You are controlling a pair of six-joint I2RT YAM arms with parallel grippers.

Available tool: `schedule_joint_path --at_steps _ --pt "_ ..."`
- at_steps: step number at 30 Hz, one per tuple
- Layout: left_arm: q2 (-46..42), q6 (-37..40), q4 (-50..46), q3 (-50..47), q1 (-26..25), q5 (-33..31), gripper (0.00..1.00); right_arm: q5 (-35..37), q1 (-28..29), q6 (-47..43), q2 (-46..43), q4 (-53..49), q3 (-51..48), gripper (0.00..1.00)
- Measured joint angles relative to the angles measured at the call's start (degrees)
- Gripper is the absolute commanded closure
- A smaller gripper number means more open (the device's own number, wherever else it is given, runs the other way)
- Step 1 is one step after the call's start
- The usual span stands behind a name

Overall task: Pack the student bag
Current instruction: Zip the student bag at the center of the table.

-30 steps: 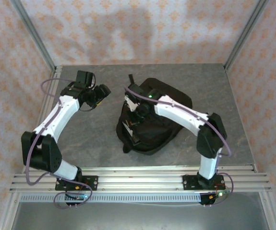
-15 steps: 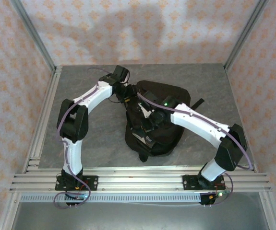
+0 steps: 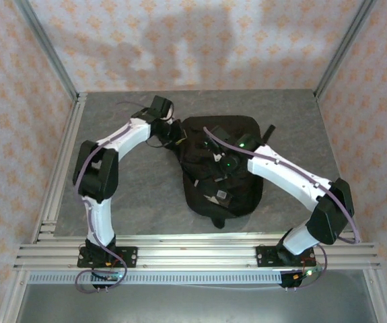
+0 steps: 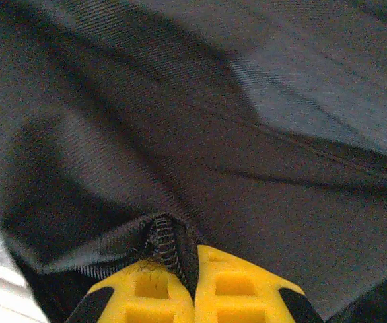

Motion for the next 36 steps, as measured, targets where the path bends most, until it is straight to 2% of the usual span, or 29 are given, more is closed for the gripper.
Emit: schedule_joint_path --at_steps 7,8,11,12,14,18,22,27,32,36 --pt "-16.8 -9.6 5.4 -17.3 1.7 -2.8 1.0 12.5 -1.0 2.1 1.4 -0.3 0.2 1.0" --pt "-18.8 -11.5 6.4 -19.8 1.7 -3.2 1.0 13.8 -1.2 2.4 1.5 -0.1 0.2 0.96" --pt "-24.5 -17.7 10.0 -27.2 1.3 -5.1 1.0 15.3 -2.0 2.9 1.4 0.3 0.4 0.61" --pt "-25.8 -19.6 11.1 -29.1 1.1 -6.1 1.0 14.3 -2.4 2.9 1.0 0.2 0.4 0.52" --pt "-27.7 -23.3 13.0 -32.1 0.7 -8.2 1.0 8.9 -3.2 2.4 -0.7 0.8 -0.2 0.46" --pt "-29.2 -28.3 15.0 -33.7 -0.7 -10.9 1.0 -4.8 -2.6 2.1 -6.6 3.3 -1.7 0.45" --pt "-29.5 -30.1 15.0 -33.7 -1.1 -11.7 1.0 -11.1 0.2 -1.3 -12.1 8.2 -2.8 0.44" --pt "-29.6 -30.3 14.4 -33.2 -1.3 -12.2 1.0 -12.8 3.4 -12.2 -12.8 17.3 -5.8 0.36" --pt "-30.2 -30.3 13.7 -33.2 -1.3 -12.2 1.0 -11.3 4.8 -24.9 -6.6 25.3 -6.7 0.28" --pt "-30.2 -30.3 13.2 -33.2 -1.3 -12.2 1.0 -10.9 5.4 -31.5 -1.9 30.4 -6.7 0.27"
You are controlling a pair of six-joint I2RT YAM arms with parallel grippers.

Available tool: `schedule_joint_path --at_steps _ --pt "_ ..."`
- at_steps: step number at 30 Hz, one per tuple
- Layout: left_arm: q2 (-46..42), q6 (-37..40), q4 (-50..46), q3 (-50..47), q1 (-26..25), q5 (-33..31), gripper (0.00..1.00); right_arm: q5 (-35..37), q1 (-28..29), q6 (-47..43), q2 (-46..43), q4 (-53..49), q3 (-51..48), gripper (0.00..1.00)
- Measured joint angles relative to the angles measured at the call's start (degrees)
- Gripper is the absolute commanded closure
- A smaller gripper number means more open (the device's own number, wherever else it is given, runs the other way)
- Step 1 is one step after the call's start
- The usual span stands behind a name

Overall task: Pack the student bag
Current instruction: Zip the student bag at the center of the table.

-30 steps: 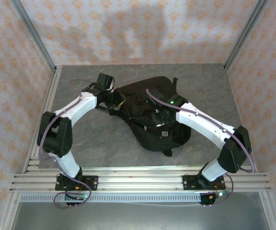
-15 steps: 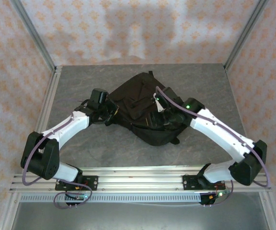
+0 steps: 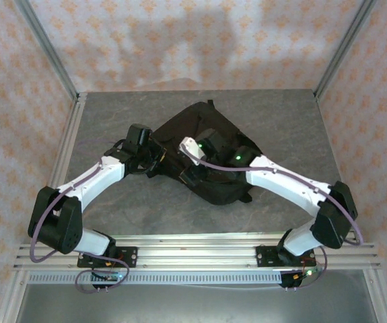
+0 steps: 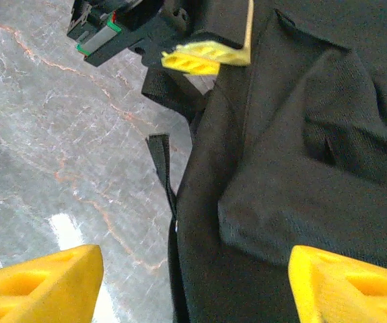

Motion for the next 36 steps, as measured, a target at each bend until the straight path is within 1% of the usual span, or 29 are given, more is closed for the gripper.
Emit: schedule_joint_path --at_steps 7,11,13,15,17,21,23,24,27,32,36 --pt "-0.1 0.0 -0.5 0.3 0.0 0.0 1.0 -1.6 1.9 -5.8 3.9 7.1 0.0 0.28" --pt "-0.1 0.3 -1.0 0.5 0.0 0.0 1.0 -2.6 2.5 -8.7 4.6 12.2 -2.3 0.28" --pt "-0.1 0.2 -1.2 0.5 0.0 0.0 1.0 -2.3 2.6 -10.0 5.1 14.0 -3.2 0.3" --pt "-0.1 0.2 -1.3 0.5 0.0 0.0 1.0 -1.7 2.5 -11.1 6.4 15.6 -3.2 0.35" --pt "-0.1 0.2 -1.3 0.5 0.0 0.0 1.0 -1.0 2.6 -11.8 7.5 16.7 -3.2 0.44" --pt "-0.1 0.3 -1.3 0.5 0.0 0.0 1.0 -0.5 2.5 -12.3 8.6 17.0 -3.2 0.72" --pt "-0.1 0.3 -1.4 0.5 0.0 0.0 1.0 -0.4 2.6 -12.2 8.6 17.0 -3.2 0.84" --pt "-0.1 0.3 -1.4 0.5 0.0 0.0 1.0 -0.5 2.6 -11.9 8.6 17.0 -3.2 0.87" --pt "-0.1 0.5 -1.5 0.5 0.0 0.0 1.0 -0.8 2.6 -11.0 8.0 17.0 -3.9 0.94" --pt "-0.1 0.9 -2.0 0.6 0.2 0.1 1.0 -1.9 2.5 -9.0 4.2 17.1 -6.8 0.94" --pt "-0.1 0.9 -2.8 1.2 0.4 0.2 1.0 -2.4 2.5 -6.8 1.6 17.6 -9.6 1.0"
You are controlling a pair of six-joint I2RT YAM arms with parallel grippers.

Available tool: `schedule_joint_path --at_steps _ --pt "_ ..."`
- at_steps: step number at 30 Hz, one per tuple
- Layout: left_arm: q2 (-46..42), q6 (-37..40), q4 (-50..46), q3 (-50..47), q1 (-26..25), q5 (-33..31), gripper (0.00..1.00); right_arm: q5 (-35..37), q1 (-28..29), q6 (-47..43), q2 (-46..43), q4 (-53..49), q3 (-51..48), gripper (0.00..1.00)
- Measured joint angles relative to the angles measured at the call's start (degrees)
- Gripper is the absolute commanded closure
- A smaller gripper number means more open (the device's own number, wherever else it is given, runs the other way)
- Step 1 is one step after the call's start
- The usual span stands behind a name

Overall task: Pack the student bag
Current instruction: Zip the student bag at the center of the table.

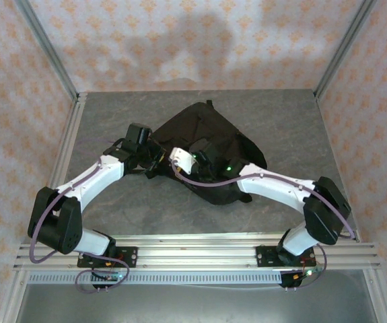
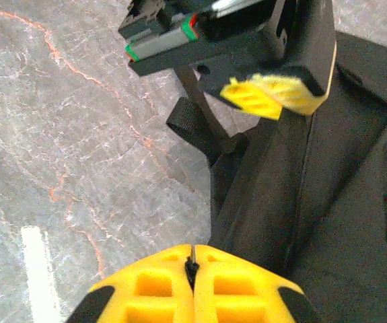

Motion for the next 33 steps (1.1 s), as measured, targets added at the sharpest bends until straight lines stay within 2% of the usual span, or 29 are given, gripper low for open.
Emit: schedule_joint_path --at_steps 10,23,33 --pt "0.0 1.3 -2.6 1.3 0.3 0.1 1.0 -1.0 0.0 2.8 -2.2 -1.3 -1.9 1.0" --pt "1.0 5.2 -9.3 5.6 2.9 1.5 1.0 0.2 -0.5 5.5 -15.3 -5.1 -12.2 1.0" --pt "6.7 11.1 -14.7 13.0 5.7 1.4 1.0 0.2 -3.2 8.2 -24.9 -10.1 -18.4 1.0"
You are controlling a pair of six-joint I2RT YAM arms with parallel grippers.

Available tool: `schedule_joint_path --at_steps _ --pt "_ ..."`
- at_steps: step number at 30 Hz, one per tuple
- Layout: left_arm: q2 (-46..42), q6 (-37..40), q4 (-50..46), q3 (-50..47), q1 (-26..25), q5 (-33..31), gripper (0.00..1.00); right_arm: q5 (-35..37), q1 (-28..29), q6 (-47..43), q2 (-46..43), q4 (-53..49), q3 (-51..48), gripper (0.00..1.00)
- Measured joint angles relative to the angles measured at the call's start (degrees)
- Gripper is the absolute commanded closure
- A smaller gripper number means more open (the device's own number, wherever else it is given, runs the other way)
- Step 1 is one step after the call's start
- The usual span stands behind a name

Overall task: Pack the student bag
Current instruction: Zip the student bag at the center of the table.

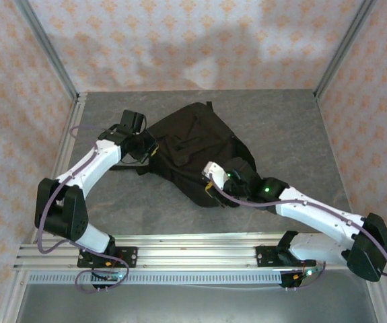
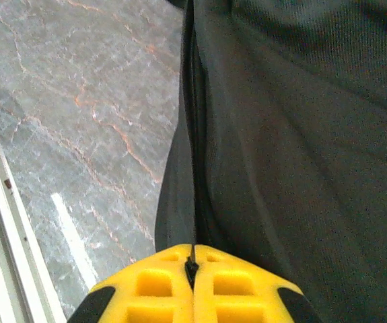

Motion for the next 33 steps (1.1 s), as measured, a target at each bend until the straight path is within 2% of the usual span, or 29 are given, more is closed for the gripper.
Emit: schedule_joint_path --at_steps 5,8,9,11,13,17,22,24,28,33 --pt "5.1 3.9 -3.2 6.3 0.4 0.2 1.0 -2.8 -0.6 0.7 -1.2 -1.8 -0.4 1.0" --pt "9.0 6.2 -4.1 10.8 0.7 2.6 0.99 -4.0 -0.6 2.8 -0.2 -1.3 -0.2 1.0" --pt "10.1 7.0 -4.3 12.3 0.7 3.4 0.91 -4.2 -0.5 3.8 0.7 -0.9 0.1 1.0" --pt "11.6 8.6 -4.3 14.5 1.0 4.5 0.68 -4.9 -0.5 6.4 3.2 0.3 1.2 1.0" --pt "10.8 9.4 -4.7 14.8 1.1 4.8 0.58 -5.4 -0.1 9.2 6.0 2.3 2.6 1.0" --pt "2.3 9.3 -6.9 11.0 1.0 4.1 0.56 -5.9 1.8 14.1 10.8 8.3 4.2 1.0" --pt "-14.3 8.4 -9.8 -1.6 -0.8 3.3 0.55 -6.7 2.6 16.6 15.9 11.1 6.3 1.0" --pt "-18.0 7.7 -10.0 -6.4 -2.1 4.1 0.55 -7.6 2.9 16.9 17.6 11.8 7.2 1.0" --pt "-18.0 5.9 -9.4 -12.3 -6.6 5.2 0.56 -9.2 3.5 17.0 19.4 12.9 7.9 1.0" --pt "-15.1 5.2 -7.3 -12.5 -11.4 5.9 0.56 -10.5 3.5 17.2 19.6 12.9 7.9 1.0"
